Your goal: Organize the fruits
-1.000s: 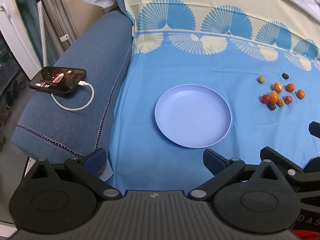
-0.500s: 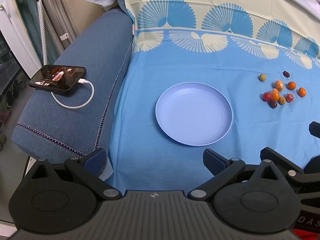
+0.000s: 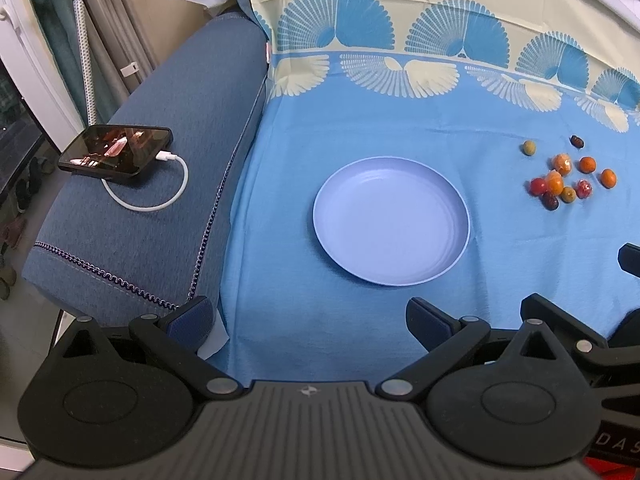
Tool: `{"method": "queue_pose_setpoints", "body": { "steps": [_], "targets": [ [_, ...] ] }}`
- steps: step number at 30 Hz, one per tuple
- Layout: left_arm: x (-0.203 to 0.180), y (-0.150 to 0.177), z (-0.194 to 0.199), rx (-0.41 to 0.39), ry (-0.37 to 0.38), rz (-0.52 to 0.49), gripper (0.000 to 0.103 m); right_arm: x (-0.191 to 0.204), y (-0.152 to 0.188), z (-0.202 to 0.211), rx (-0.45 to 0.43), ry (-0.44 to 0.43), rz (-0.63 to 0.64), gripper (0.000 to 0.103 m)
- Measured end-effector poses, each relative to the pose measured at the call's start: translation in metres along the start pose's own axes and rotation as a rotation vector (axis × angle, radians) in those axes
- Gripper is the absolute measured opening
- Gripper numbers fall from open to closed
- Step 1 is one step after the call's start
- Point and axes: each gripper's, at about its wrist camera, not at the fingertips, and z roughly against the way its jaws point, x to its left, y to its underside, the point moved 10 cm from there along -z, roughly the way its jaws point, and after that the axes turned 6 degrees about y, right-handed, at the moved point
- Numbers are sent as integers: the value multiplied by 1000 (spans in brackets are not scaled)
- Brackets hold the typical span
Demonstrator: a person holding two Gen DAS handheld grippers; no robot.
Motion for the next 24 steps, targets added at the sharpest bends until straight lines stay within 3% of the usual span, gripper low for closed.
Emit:
{"method": "queue_pose_setpoints", "body": {
  "steps": [3,10,13,16,19,24],
  "targets": [
    [-2,1,-3,13,0,-7,103,-2,0,-4,-10,-25,-30,103],
    [-20,-3,-18,46,27,-26,103,-33,5,-19,-28,49,-146,103],
    [-39,-13,-27,50,78,-30,103,-66,13,-31,-39,112,-233,103],
    [-68,-28,-38,40,137,-47,103,-108,31,-46,43,217,-299,103],
    [-104,-45,-52,37,192,-95,103,-164,35,-56,-10,322,-373,103],
    [-166,-75,-97,21,191,-229,103,-243,38,-84,7,460,-427,103]
  ]
}}
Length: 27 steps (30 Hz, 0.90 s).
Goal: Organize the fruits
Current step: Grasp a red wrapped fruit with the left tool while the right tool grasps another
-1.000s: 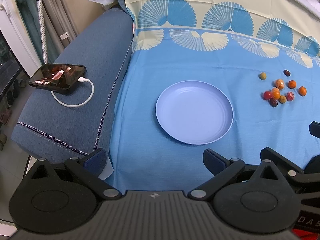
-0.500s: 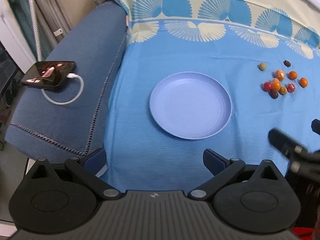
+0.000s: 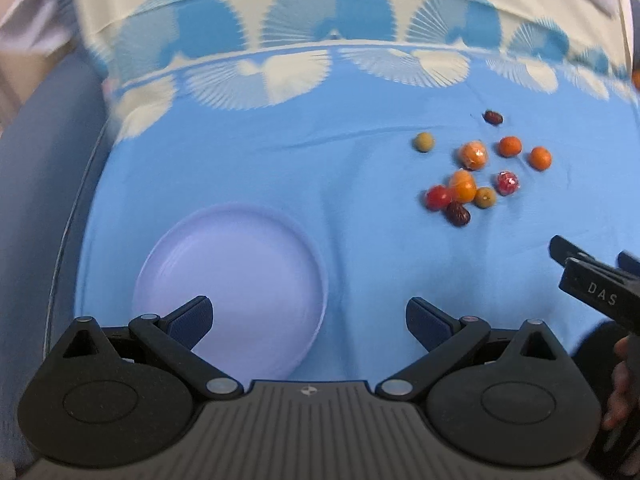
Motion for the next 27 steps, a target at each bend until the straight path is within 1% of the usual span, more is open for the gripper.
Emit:
{"method": "queue_pose_setpoints", "body": {
  "steps": [3,5,7,10,13,16,19,20,21,22,23,24,25,26,27],
  "targets": [
    [-23,-27,-46,-5,-14,-108,103,-11,-3,-40,25,57,31,103],
    [-41,-41,-81,13,13,-187,103,-12,-2,-67,39,73,44,103],
    [-56,-51,-112,35,30,-253,103,-6,0,-96,63,66,58,102],
    [-73,-63,-147,59,41,-326,103,-2,0,-131,93,58,86,102],
    [-85,-69,-173,84,70,-380,103,1,-5,-160,102,39,89,102],
    [-96,-72,-188,89,125,-423,103,5,-12,-182,94,21,120,102],
    [-105,-79,-196,69,168,-451,102,8,-19,-196,60,7,150,102],
    [-107,-81,-197,54,189,-451,100,8,-22,-198,46,3,148,101],
    [-109,-84,-196,36,206,-441,89,8,-23,-198,44,0,146,99],
    [-111,-86,-195,22,237,-424,68,7,-22,-197,42,-11,140,92],
    [-115,-87,-195,27,279,-411,56,8,-23,-196,34,-21,140,80],
    [-120,-86,-194,45,324,-398,34,9,-24,-193,18,-28,152,71],
    [-123,-89,-193,48,333,-392,33,11,-25,-191,3,-35,167,43],
    [-124,-90,-191,34,325,-394,33,11,-27,-189,-13,-37,178,32],
    [-126,-90,-187,19,320,-402,33,8,-29,-187,-23,-23,182,32]
  ]
}}
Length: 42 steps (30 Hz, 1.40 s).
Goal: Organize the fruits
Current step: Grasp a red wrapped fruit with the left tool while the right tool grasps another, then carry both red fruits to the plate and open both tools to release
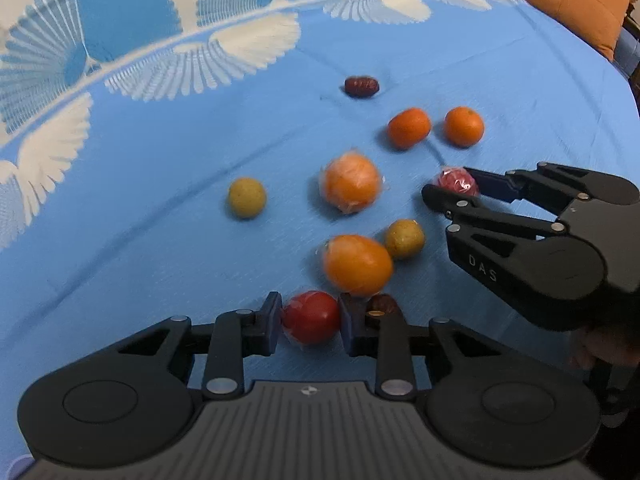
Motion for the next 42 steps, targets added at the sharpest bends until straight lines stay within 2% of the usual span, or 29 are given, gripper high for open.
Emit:
{"method": "queue_pose_setpoints", "body": {
  "steps": [3,6,9,13,16,21,25,31,36,42],
  "targets": [
    [0,0,15,-17,-14,0,33,-9,-4,3,-16,17,-37,32],
    [7,4,38,-25,-37,44,33,-27,-8,8,-63,122,-59,32],
    [12,15,73,-15,-89,111,33,-51,-8,12,-55,192,-123,32],
    [16,40,126,-2,-137,202,33,-64,-12,42,-60,192,-185,32],
    [18,64,166,10,-184,266,33,-54,-16,87,-94,114,-187,32],
    [19,116,227,38,-232,364,33,-6,-8,178,-102,-91,-129,33],
    [18,155,271,11,-275,424,33,37,1,243,-105,-236,-69,33],
    [16,209,322,-34,-341,477,33,96,8,318,-111,-415,14,33],
    [13,243,348,-66,-361,517,33,132,30,364,-110,-492,108,33],
    [9,263,365,-97,-371,529,33,151,42,391,-128,-499,188,33]
  ]
}}
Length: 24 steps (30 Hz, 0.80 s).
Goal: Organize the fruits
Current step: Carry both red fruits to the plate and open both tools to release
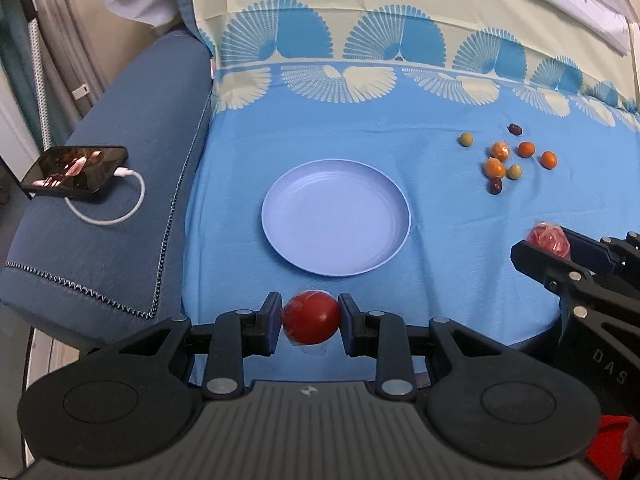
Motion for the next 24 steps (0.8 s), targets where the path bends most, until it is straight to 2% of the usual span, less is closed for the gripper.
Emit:
{"method": "queue_pose_setpoints", "body": {
  "steps": [13,24],
  "targets": [
    [8,1,0,-13,27,33,33,10,-1,7,9,23,43,33],
    [18,-9,-25,25,23,54,33,7,5,-16,71,20,44,33]
  ]
}}
